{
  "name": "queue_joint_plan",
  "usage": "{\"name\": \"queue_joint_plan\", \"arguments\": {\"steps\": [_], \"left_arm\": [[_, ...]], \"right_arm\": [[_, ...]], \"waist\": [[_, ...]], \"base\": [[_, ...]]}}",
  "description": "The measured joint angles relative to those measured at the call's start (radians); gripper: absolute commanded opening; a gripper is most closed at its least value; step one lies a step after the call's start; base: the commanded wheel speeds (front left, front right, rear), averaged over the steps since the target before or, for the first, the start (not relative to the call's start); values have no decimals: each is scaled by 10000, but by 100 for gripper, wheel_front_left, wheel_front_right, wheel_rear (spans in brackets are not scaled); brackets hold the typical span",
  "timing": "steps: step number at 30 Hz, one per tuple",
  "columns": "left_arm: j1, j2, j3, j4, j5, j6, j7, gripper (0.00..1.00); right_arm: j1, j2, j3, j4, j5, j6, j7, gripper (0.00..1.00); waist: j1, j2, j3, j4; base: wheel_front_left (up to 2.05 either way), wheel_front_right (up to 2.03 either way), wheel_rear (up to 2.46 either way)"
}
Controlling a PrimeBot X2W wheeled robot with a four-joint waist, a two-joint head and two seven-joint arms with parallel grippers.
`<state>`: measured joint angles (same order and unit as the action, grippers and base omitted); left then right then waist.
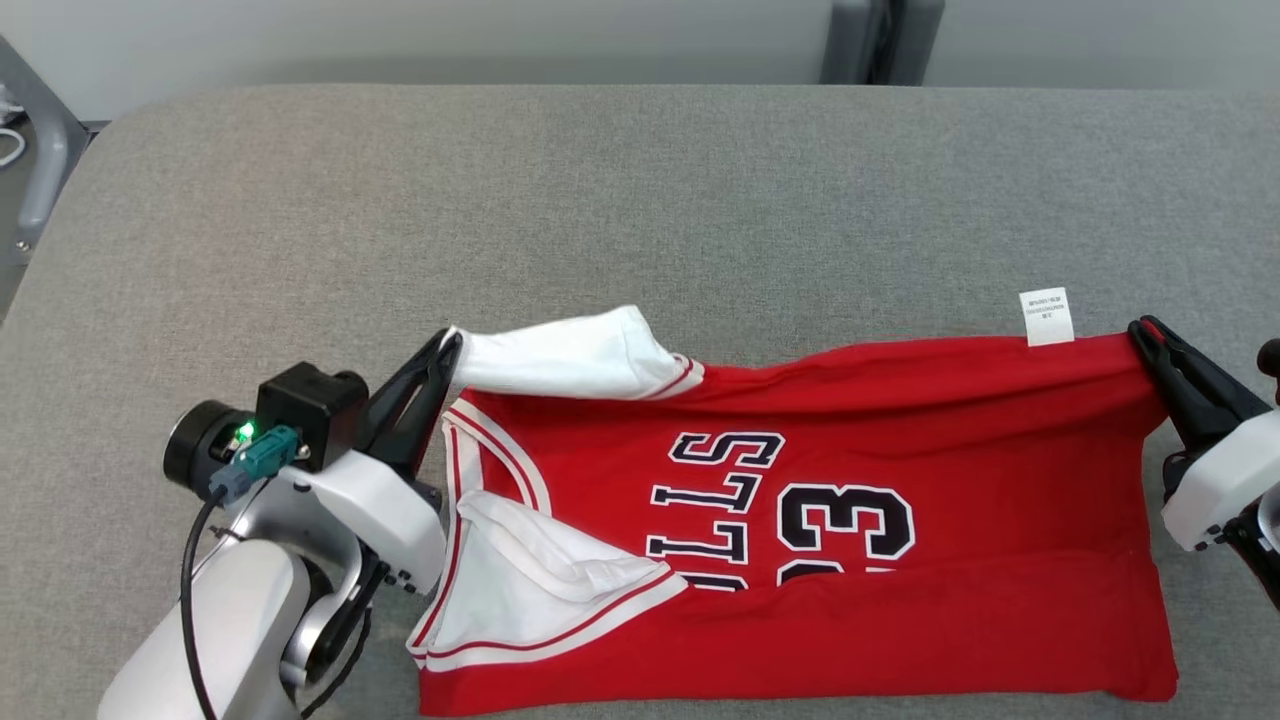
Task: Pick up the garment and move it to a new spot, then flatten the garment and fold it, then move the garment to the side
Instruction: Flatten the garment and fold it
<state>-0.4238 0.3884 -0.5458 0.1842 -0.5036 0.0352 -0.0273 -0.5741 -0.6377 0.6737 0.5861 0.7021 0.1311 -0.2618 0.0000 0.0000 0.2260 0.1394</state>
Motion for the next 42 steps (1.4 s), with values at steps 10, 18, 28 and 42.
{"name": "queue_joint_plan", "arguments": {"steps": [10,18,28,42], "left_arm": [[1630,970,-35,-1737,-558,90,874,0],[2297,1475,-198,-2426,-918,-54,1547,0],[2788,2061,-527,-2930,-1181,-192,2510,0],[3317,2740,-1001,-3574,-1603,-357,3810,0]], "right_arm": [[1338,-90,-767,-788,-1195,0,2,0],[1767,-428,-270,-1035,-1586,0,0,0],[1887,-1034,844,-1283,-1269,0,2,0],[1635,-2408,3382,-2174,731,0,600,100]], "waist": [[0,0,-355,93],[0,0,-449,115],[0,0,-586,56],[0,0,-1030,-201]], "base": [[0,0,0],[0,0,0],[0,0,0],[0,0,0]]}}
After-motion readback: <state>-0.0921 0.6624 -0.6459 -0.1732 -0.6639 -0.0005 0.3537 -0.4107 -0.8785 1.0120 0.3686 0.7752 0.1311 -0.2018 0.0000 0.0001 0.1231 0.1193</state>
